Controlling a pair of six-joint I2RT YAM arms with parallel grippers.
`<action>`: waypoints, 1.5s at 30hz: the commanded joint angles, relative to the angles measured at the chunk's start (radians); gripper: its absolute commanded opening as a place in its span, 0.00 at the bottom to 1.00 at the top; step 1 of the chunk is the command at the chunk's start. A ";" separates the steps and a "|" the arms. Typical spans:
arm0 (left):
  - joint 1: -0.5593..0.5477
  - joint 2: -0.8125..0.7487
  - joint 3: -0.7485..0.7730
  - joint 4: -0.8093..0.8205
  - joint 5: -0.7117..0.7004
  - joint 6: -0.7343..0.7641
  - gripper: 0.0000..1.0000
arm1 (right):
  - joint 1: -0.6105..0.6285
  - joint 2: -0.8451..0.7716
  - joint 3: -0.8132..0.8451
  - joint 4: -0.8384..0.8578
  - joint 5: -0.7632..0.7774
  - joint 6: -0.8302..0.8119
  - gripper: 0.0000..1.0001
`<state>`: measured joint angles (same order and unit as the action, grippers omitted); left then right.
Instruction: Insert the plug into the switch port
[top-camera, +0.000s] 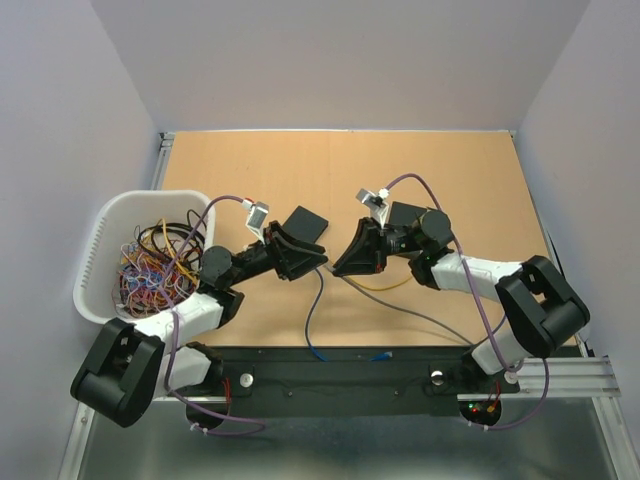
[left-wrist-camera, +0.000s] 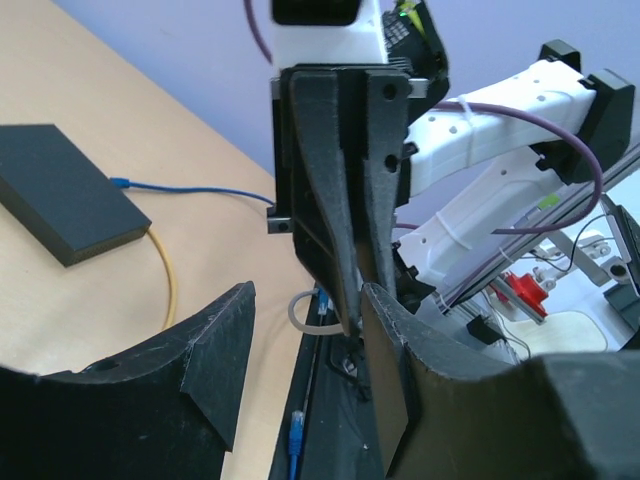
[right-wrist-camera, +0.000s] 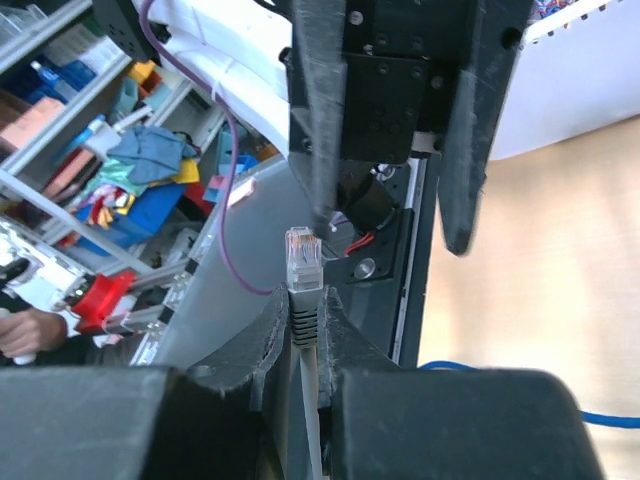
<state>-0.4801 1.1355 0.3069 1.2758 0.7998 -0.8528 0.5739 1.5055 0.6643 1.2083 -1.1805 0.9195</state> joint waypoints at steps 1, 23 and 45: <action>0.000 -0.052 0.014 0.401 0.009 0.023 0.57 | -0.006 0.031 -0.005 0.212 -0.018 0.105 0.00; -0.058 -0.088 -0.003 0.188 -0.030 0.179 0.54 | -0.009 0.208 0.078 0.609 -0.011 0.412 0.00; -0.097 -0.017 0.008 0.174 -0.039 0.221 0.50 | -0.008 0.147 0.073 0.611 -0.034 0.441 0.00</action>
<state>-0.5682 1.1202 0.3069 1.2907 0.7547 -0.6594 0.5686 1.6794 0.7074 1.2957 -1.2026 1.3510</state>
